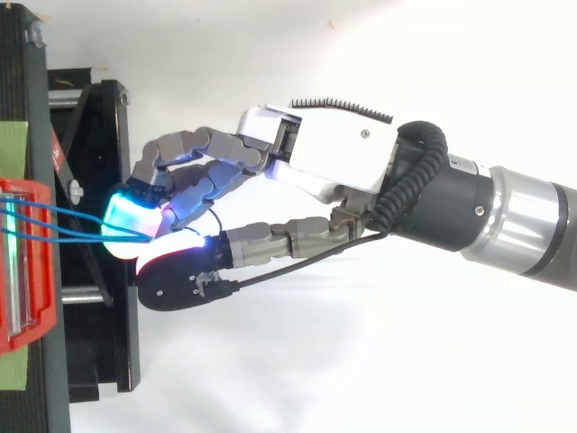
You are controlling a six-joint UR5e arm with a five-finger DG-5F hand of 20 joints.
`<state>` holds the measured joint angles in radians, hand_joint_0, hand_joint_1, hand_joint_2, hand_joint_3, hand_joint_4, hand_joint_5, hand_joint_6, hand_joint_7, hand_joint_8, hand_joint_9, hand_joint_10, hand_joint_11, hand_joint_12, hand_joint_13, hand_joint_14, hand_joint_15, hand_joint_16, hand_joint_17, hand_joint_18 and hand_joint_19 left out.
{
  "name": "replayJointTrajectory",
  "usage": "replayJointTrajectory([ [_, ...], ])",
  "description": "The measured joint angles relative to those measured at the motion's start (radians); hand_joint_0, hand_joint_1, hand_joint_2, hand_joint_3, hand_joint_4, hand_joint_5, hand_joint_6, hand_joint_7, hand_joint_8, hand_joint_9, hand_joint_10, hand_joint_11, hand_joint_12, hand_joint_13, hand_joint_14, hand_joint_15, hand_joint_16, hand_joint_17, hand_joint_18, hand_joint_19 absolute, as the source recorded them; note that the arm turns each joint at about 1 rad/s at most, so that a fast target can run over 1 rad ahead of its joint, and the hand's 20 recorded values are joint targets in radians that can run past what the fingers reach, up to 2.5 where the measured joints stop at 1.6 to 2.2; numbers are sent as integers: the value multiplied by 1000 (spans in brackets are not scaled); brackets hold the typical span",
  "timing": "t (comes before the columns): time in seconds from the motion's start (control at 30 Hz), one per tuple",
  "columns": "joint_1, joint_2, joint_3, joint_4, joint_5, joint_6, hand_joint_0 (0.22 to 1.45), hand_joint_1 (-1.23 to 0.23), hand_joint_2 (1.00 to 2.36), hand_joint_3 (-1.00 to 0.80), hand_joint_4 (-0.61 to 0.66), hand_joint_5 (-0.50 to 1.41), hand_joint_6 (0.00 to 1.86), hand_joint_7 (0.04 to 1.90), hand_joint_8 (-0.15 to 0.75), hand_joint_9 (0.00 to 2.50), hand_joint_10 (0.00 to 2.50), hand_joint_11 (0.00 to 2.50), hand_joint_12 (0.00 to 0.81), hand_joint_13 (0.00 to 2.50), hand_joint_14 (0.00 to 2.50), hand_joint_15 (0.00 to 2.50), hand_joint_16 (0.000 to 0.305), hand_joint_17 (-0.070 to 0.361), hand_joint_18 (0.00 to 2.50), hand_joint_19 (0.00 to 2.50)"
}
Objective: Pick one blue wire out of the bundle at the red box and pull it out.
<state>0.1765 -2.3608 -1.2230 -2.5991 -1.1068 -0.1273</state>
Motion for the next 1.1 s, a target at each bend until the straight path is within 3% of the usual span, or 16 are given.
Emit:
replayJointTrajectory([
  [0.33,-2,0,1,-1,-5,0,586,-702,1014,-58,279,-186,859,910,396,835,11,553,482,602,6,184,66,149,726,349],
  [0.67,-7,5,2,-4,-47,10,591,-695,1009,-12,282,-187,881,867,414,846,10,563,500,619,6,193,70,157,761,346],
  [1.1,-11,30,2,-81,-60,14,605,-728,1015,-16,286,-189,886,833,404,852,14,614,486,619,6,201,66,149,758,351],
])
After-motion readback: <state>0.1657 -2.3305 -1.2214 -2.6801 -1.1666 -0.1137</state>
